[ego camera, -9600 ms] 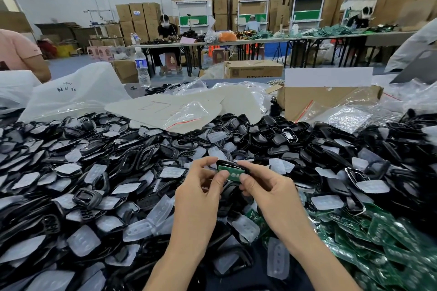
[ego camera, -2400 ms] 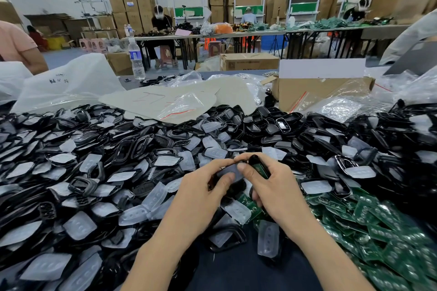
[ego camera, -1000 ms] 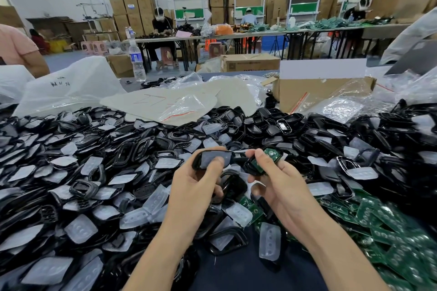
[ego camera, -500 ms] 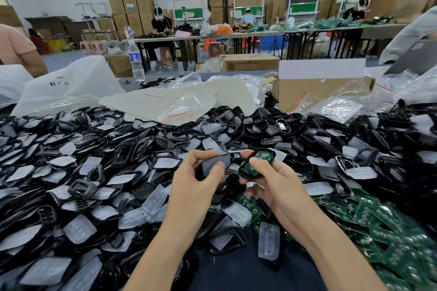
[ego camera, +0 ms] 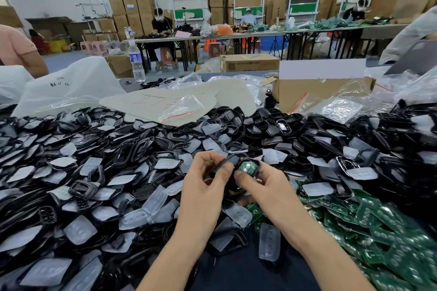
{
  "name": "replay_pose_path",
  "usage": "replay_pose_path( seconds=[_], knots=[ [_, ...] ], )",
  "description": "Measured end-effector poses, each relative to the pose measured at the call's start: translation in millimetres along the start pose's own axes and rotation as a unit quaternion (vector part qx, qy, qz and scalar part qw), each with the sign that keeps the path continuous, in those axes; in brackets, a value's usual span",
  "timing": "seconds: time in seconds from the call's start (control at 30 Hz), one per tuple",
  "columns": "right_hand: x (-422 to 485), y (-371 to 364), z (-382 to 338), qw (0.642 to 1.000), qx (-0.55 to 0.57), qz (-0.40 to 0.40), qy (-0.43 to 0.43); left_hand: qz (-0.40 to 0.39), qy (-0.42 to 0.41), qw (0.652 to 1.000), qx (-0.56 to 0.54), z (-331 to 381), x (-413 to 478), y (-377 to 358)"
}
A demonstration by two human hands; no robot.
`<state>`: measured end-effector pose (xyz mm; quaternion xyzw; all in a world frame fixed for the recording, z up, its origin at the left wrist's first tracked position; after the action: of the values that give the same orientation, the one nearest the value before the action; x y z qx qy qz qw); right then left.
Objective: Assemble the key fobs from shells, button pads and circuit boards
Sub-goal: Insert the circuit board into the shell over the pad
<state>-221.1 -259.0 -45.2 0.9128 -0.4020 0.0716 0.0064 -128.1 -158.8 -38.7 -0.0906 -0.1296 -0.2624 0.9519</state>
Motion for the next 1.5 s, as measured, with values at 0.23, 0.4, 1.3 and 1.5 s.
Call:
replay_pose_path(
  seconds=[0.23,0.4,1.3,1.5],
  knots=[
    [-1.1,-3.6,3.8,0.999,-0.038,-0.002,0.033,0.025,0.011,1.0,0.001,-2.4,1.8,2.8],
    [1.2,-3.7,5.9,0.999,-0.015,0.003,0.038,0.036,-0.011,0.999,0.01,1.1,0.2,2.2],
    [-2.3,-11.0,8.8,0.989,0.128,-0.066,-0.047,0.046,-0.031,0.997,0.054,0.4,-6.2,2.5],
    [-2.0,-5.0,7.0,0.991,0.121,-0.022,-0.051,-0.009,-0.052,0.996,0.078,-0.6,-5.8,0.7]
  ],
)
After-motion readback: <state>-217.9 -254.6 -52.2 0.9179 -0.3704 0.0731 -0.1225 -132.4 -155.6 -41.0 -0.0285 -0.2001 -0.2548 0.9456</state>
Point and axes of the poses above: each hand's wrist, its own x-axis towards the middle knuckle, its own y-axis out of the back of the hand, z = x × y, the point moved 3 cm from there along x, towards the middle knuckle, and after that the axes turned 8 degrees about z, right-handed, at the moved point
